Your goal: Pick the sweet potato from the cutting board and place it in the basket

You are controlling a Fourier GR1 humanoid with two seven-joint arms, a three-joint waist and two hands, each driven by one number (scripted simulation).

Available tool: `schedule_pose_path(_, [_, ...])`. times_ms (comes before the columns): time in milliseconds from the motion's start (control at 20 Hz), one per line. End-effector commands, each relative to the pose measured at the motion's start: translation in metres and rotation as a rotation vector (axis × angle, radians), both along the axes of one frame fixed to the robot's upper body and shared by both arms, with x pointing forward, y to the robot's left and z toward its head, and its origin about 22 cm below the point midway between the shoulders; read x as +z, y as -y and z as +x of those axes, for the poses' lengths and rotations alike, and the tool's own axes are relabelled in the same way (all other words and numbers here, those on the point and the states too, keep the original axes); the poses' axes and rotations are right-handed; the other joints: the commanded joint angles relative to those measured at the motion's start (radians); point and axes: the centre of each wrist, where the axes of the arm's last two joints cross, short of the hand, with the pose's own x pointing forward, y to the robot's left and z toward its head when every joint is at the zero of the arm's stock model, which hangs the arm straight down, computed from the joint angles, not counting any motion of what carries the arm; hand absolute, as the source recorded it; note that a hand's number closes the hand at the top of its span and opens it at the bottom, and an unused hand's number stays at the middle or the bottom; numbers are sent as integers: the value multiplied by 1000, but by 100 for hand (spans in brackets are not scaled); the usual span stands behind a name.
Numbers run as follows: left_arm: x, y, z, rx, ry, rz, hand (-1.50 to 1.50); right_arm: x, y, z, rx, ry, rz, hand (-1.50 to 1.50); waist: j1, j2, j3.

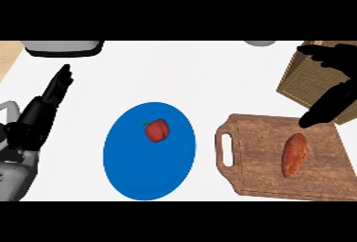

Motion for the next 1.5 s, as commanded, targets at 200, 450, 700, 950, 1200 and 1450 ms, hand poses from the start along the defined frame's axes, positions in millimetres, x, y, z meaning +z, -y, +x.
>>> schedule_pose_path(200, [-10,7,-15,-22,11,1,0,34,30,-2,0,-233,-52,-150,15,9,5])
schedule_pose_path(450, [-21,1,-9,-10,19,-3,0,18,24,0,12,-266,-67,-150,17,13,5])
schedule_pose_path(700, [14,9,-3,-15,20,12,0,-18,36,-8,42,-314,-90,-150,17,11,6])
schedule_pose_path(950, [-11,4,-11,-9,16,-17,0,-51,22,-15,42,-392,-108,-150,13,10,5])
schedule_pose_path(1200, [1,-6,-12,-11,-1,-10,0,-79,32,-20,45,-428,-126,-150,13,11,6])
schedule_pose_path(1450, [-2,19,-4,-5,16,1,0,-90,56,-30,29,-400,-136,-150,7,11,6])
